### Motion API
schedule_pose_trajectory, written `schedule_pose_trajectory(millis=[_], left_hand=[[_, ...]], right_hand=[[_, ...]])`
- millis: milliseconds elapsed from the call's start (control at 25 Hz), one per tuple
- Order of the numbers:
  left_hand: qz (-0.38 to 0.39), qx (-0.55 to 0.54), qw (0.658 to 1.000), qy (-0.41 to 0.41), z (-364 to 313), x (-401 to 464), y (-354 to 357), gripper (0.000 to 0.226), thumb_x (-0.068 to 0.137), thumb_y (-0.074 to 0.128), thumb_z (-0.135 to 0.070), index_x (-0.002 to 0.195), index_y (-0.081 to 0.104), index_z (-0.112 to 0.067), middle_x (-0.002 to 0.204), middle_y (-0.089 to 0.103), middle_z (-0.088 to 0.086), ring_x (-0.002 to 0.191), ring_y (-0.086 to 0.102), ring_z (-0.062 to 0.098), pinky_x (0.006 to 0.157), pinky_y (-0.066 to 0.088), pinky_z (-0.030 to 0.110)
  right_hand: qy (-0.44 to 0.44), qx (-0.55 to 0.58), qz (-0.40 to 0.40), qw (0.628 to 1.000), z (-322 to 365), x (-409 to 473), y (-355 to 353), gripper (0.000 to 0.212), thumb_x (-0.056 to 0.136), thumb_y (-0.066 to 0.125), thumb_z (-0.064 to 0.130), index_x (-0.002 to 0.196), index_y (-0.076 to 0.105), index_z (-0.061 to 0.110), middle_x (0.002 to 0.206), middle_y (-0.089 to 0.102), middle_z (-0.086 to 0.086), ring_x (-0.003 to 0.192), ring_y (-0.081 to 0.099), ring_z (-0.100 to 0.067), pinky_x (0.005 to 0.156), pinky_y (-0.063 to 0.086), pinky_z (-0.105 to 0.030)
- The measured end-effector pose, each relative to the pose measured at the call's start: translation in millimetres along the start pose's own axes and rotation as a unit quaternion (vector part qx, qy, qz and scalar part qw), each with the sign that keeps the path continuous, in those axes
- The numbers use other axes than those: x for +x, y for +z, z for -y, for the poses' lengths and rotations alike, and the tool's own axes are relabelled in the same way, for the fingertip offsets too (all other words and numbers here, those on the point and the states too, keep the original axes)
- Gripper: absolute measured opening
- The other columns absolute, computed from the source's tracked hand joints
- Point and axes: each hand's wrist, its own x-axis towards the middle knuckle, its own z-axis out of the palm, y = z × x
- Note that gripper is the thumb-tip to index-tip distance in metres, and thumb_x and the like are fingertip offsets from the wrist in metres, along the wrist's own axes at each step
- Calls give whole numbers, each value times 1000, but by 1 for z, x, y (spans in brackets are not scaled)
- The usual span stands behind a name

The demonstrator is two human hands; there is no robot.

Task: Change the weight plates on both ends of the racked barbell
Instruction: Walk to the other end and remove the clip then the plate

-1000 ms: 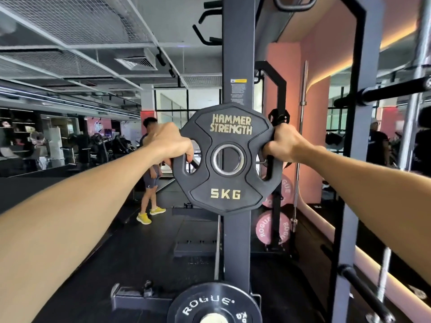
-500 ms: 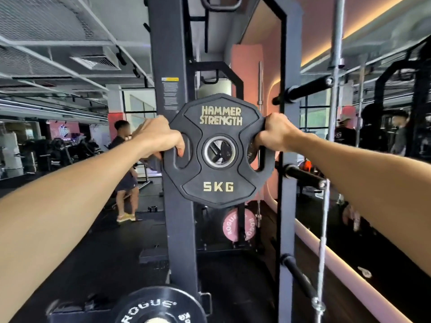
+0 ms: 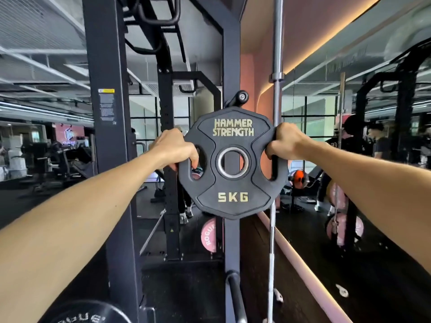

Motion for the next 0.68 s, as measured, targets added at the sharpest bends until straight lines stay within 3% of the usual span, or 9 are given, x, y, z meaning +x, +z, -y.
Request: schedule_pose_trajectory(millis=[160, 240, 360, 520, 680], left_hand=[[-29, -5, 1000, 4, -37, 20, -6, 32, 50, 85, -15, 62, 58, -3, 65, 56, 6, 59, 58, 28, 56, 56, 36], [-52, -10, 999, 4, -53, 32, -15, 33, 44, 84, -17, 65, 63, -1, 66, 61, 8, 58, 60, 29, 57, 57, 35], [-80, -19, 997, 15, -69, 55, -25, 30, 49, 84, -11, 56, 55, -5, 59, 54, 6, 52, 55, 27, 53, 49, 29], [-95, -42, 994, 39, -82, 96, -29, 26, 46, 82, -6, 58, 58, -4, 64, 59, 9, 58, 62, 31, 56, 59, 36], [-111, -31, 992, 49, -89, 144, -26, 33, 28, 78, -17, 53, 60, -5, 59, 61, 9, 57, 67, 32, 66, 63, 46]], right_hand=[[-25, -3, -21, 999, -10, 20, -30, 17, 72, 69, 8, 56, 63, 10, 59, 59, -5, 57, 55, -23, 46, 45, -23], [-35, 0, -35, 999, -10, 37, -44, 19, 71, 70, 8, 54, 63, 12, 56, 57, -4, 55, 53, -22, 45, 43, -23], [-46, -1, -62, 997, -10, 67, -57, 7, 68, 73, 9, 62, 69, 7, 63, 61, -9, 63, 57, -25, 53, 49, -27], [-50, 0, -85, 995, -14, 106, -65, 4, 69, 73, 10, 67, 71, 8, 72, 64, -12, 68, 59, -26, 49, 44, -23], [-42, -2, -97, 994, -21, 154, -64, 9, 69, 74, 12, 66, 69, 4, 72, 62, -11, 66, 57, -25, 51, 46, -25]])
